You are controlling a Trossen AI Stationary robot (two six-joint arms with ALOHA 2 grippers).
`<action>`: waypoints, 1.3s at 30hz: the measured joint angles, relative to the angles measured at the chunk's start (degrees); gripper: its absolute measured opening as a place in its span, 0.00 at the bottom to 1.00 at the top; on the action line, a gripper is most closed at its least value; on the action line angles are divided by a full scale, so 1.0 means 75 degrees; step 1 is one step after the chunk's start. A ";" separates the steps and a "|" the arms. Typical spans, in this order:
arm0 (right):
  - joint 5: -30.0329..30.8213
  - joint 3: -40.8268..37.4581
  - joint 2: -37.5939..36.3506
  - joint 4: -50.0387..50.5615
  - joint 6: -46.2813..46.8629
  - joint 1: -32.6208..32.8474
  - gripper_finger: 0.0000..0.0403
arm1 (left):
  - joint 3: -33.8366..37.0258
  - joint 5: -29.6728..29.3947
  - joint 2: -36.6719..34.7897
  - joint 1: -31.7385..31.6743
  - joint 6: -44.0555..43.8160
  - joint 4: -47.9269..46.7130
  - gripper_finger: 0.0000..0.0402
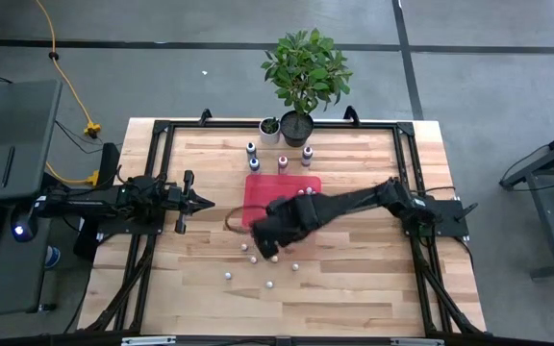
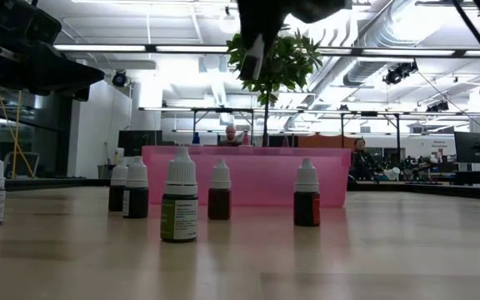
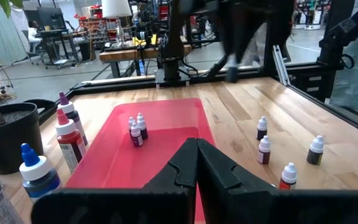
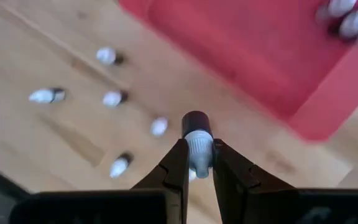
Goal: Pick & Place food coloring
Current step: Put the small black food coloring bottle into the pink container
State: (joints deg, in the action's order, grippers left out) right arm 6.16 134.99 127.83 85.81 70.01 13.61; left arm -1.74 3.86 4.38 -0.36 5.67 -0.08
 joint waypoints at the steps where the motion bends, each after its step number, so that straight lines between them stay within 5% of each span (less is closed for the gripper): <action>1: -0.0004 -0.0006 0.0003 -0.0004 -0.0281 -0.0118 0.10 | 0.0000 0.0002 0.0000 0.0000 0.0000 0.0000 0.00; 10: 0.0048 -0.0007 0.0006 0.0152 -0.3101 -0.0987 0.10 | 0.0000 0.0003 -0.0003 0.0003 0.0000 0.0000 0.00; 21: 0.0321 -0.0007 0.0015 0.0309 -0.4715 -0.1259 0.10 | 0.0000 0.0003 -0.0003 0.0002 0.0002 0.0000 0.00; 39: -0.0104 -0.0568 0.0038 0.0554 -0.2992 -0.1922 0.11 | 0.0000 0.0000 0.0000 0.0000 0.0000 0.0000 0.00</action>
State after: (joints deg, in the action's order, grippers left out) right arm 5.39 130.73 128.11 89.97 47.57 -0.80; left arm -1.74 3.86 4.38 -0.36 5.67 -0.08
